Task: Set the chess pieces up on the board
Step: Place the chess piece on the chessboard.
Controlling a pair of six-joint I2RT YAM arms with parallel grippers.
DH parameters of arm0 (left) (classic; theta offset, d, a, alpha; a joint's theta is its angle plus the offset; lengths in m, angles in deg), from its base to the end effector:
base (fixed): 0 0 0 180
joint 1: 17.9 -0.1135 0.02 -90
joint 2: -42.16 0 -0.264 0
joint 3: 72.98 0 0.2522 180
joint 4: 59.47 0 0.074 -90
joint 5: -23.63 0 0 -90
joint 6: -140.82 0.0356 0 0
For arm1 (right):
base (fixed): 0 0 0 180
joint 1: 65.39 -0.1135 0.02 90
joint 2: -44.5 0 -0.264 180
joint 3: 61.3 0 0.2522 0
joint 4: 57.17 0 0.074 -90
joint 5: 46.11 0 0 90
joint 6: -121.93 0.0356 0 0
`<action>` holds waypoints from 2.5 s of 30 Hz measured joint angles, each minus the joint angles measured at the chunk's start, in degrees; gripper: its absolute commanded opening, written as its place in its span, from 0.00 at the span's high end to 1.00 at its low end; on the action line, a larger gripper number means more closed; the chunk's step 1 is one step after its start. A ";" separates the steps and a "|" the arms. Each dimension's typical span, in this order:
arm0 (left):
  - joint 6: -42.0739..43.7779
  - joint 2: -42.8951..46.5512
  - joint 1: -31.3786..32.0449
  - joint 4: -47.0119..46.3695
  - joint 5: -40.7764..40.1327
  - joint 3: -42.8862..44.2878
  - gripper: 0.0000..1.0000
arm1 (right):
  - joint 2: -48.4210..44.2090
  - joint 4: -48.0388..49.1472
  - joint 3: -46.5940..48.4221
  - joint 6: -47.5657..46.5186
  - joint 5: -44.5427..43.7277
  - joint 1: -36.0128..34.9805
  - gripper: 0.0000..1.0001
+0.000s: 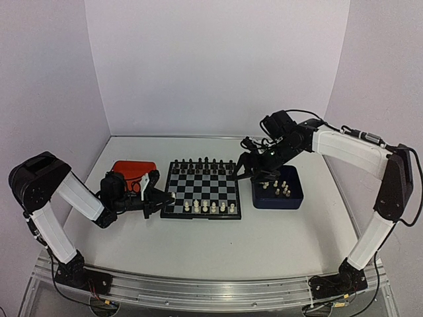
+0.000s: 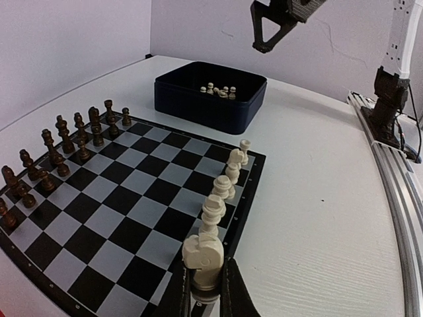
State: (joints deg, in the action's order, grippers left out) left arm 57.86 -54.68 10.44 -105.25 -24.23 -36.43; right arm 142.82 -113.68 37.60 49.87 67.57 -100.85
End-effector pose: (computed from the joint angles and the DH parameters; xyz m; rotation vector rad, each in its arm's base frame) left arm 0.2295 -0.1509 0.1314 1.0453 1.5325 -0.9274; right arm 0.2932 0.2264 0.2890 -0.5744 2.6047 0.8650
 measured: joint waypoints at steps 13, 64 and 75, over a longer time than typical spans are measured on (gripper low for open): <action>-12.69 -14.40 -0.04 -13.47 -4.73 -2.01 1.00 | -0.02 2.93 -1.76 0.33 0.58 0.00 0.07; -12.91 -21.72 -0.04 -16.51 -2.27 5.00 0.78 | -1.09 3.31 -3.63 -0.06 1.41 0.00 0.06; -11.46 -21.72 -0.06 -16.47 0.93 7.25 0.77 | -2.49 3.41 -4.29 -1.03 1.28 0.00 0.05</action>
State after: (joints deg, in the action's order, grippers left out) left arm 46.41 -76.40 10.37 -121.72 -23.30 -29.17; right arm 140.33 -110.27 33.30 48.85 68.85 -100.85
